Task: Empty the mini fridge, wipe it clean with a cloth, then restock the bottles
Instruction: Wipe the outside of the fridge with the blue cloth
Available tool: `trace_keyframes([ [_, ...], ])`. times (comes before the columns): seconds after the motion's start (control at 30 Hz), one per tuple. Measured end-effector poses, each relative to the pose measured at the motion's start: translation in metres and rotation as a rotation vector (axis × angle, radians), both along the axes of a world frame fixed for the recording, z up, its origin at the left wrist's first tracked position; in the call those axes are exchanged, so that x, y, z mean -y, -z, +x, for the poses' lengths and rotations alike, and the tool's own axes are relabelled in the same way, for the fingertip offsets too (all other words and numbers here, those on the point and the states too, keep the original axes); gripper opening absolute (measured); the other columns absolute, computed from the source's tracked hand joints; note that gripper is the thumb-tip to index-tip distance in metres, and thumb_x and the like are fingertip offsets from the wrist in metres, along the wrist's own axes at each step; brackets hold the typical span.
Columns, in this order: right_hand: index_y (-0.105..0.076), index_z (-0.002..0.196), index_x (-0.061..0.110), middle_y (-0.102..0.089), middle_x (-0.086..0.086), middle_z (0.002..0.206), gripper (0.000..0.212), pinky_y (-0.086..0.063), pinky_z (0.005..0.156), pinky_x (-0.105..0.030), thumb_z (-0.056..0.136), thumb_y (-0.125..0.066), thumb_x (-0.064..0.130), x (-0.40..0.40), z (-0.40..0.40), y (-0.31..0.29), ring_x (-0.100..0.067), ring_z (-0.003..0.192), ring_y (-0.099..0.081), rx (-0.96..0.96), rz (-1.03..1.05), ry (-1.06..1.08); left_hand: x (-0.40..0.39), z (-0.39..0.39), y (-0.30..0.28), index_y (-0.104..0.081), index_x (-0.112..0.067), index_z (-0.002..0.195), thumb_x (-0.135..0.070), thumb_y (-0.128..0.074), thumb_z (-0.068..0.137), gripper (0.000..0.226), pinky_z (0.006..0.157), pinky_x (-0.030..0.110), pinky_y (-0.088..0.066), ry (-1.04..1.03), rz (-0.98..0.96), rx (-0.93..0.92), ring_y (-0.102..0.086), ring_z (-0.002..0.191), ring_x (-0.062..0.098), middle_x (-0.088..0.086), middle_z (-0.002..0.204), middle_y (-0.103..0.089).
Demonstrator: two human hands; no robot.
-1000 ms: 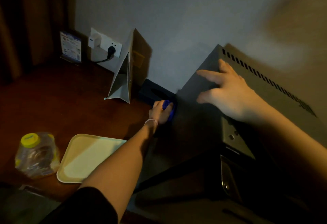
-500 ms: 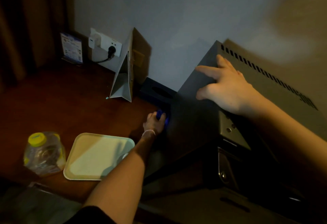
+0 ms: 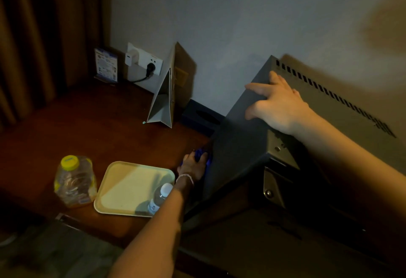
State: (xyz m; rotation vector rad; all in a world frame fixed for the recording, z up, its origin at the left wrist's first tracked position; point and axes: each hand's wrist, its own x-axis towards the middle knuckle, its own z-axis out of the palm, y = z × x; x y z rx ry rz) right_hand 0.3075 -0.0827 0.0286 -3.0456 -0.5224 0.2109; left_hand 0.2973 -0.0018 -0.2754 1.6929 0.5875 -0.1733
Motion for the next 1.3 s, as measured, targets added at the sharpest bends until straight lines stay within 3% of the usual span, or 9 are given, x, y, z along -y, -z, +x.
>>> trace_keyframes([
  [0.17,-0.035,0.151,0.042,0.005,-0.005,0.167,0.075,-0.001,0.120,-0.054,0.082,-0.066,0.035,0.001,0.002,0.000,-0.023,0.153,0.009,-0.005,0.005,-0.002,0.005,-0.026,-0.002,-0.050,-0.025,0.123,-0.063,-0.042,0.094,0.048,0.108,0.050,-0.036,-0.054,-0.073,0.023,-0.054,0.118,0.030,0.006,0.132,-0.052],
  [0.6,-0.035,0.151,0.042,0.003,-0.004,0.167,0.075,0.001,0.120,-0.053,0.083,-0.067,0.038,0.001,-0.002,0.000,-0.024,0.153,0.008,-0.001,0.036,0.010,0.007,-0.065,-0.013,-0.041,-0.024,0.143,-0.060,-0.043,0.096,0.060,0.107,0.049,-0.038,-0.072,-0.089,0.034,-0.046,0.123,0.030,0.004,0.142,-0.042],
  [0.93,-0.034,0.152,0.041,0.004,-0.005,0.167,0.076,0.001,0.120,-0.054,0.083,-0.066,0.040,0.002,0.002,0.001,-0.025,0.153,0.008,0.007,0.028,-0.002,0.006,-0.072,-0.016,-0.041,-0.026,0.141,-0.064,-0.044,0.092,0.062,0.105,0.051,-0.041,-0.065,-0.139,0.046,-0.048,0.122,0.032,0.007,0.139,-0.046],
  [1.1,-0.035,0.151,0.042,0.003,-0.005,0.167,0.075,0.000,0.120,-0.055,0.082,-0.066,0.040,0.004,0.004,0.003,-0.025,0.153,0.008,0.010,0.038,-0.007,0.004,-0.076,-0.033,-0.050,-0.030,0.126,-0.061,-0.047,0.092,0.046,0.098,0.050,-0.047,-0.064,-0.129,0.139,-0.058,0.108,0.027,0.004,0.122,-0.057],
  [1.2,-0.035,0.150,0.042,0.003,-0.005,0.167,0.074,-0.001,0.119,-0.055,0.083,-0.065,0.040,0.005,0.005,0.004,-0.025,0.153,0.007,0.016,0.043,-0.013,0.006,-0.089,-0.050,-0.052,-0.040,0.103,-0.055,-0.051,0.094,0.018,0.093,0.049,-0.051,-0.080,-0.188,0.212,-0.061,0.099,0.022,0.001,0.114,-0.058],
  [1.3,-0.035,0.151,0.042,0.004,-0.005,0.167,0.074,0.000,0.120,-0.055,0.083,-0.065,0.041,0.005,0.005,0.004,-0.024,0.153,0.008,0.015,0.043,-0.013,0.007,-0.109,-0.072,-0.053,-0.041,0.098,-0.051,-0.051,0.096,0.010,0.091,0.037,-0.048,-0.078,-0.138,0.303,-0.060,0.097,0.014,-0.005,0.115,-0.056],
])
